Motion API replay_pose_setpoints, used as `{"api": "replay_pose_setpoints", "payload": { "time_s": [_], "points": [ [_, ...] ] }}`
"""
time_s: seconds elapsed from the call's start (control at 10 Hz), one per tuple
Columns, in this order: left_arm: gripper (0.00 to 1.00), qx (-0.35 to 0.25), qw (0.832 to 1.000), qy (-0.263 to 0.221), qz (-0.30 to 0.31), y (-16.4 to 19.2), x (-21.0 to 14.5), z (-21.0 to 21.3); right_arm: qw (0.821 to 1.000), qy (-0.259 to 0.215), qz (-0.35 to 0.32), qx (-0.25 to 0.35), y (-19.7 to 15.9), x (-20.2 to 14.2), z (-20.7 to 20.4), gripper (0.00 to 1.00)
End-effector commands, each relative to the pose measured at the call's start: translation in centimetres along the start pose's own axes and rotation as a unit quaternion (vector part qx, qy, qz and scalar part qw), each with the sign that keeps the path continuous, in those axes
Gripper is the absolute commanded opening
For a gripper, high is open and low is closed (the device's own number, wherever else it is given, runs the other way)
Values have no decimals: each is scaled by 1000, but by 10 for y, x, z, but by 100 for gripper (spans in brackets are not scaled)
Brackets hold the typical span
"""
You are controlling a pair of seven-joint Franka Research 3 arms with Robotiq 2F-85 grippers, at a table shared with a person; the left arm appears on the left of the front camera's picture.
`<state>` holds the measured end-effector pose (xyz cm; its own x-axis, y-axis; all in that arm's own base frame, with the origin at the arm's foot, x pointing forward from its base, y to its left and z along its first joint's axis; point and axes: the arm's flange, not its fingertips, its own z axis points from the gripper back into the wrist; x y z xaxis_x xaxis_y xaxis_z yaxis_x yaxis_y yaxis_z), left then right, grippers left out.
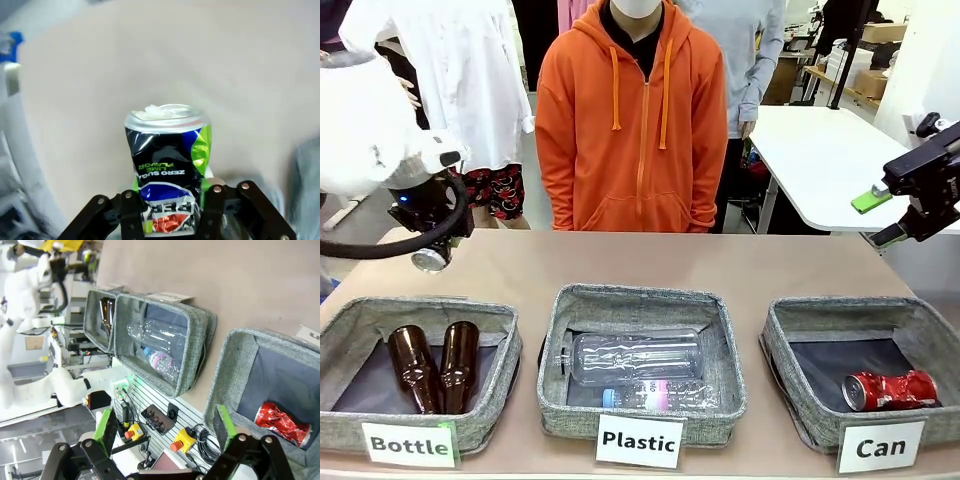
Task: Sort the can waste into the basket.
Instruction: Pick up the can waste from the table and place it in the right Fabric basket.
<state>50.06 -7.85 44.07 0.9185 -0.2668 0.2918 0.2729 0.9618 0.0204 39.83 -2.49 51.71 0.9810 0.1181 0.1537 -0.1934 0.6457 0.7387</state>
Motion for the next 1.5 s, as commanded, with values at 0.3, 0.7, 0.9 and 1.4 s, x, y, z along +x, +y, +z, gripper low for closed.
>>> {"api": "replay_pose_setpoints", "payload": {
  "time_s": [0.3, 0.7, 0.9, 1.4],
  "points": [
    [0, -110, 927, -81, -350, 5, -142, 63, 1000, 4, 10, -2, -2, 0, 4, 100],
    [25, -55, 969, -19, -241, -22, -99, 66, 1000, 4, 10, -2, -2, 0, 4, 100],
    [37, -75, 945, -81, -308, -78, -93, 87, 995, 39, 13, -92, 23, -18, 24, 100],
    [37, -300, 794, -279, -450, -369, 12, 134, 963, -147, -134, -181, -28, -155, 159, 100]
  ]
}}
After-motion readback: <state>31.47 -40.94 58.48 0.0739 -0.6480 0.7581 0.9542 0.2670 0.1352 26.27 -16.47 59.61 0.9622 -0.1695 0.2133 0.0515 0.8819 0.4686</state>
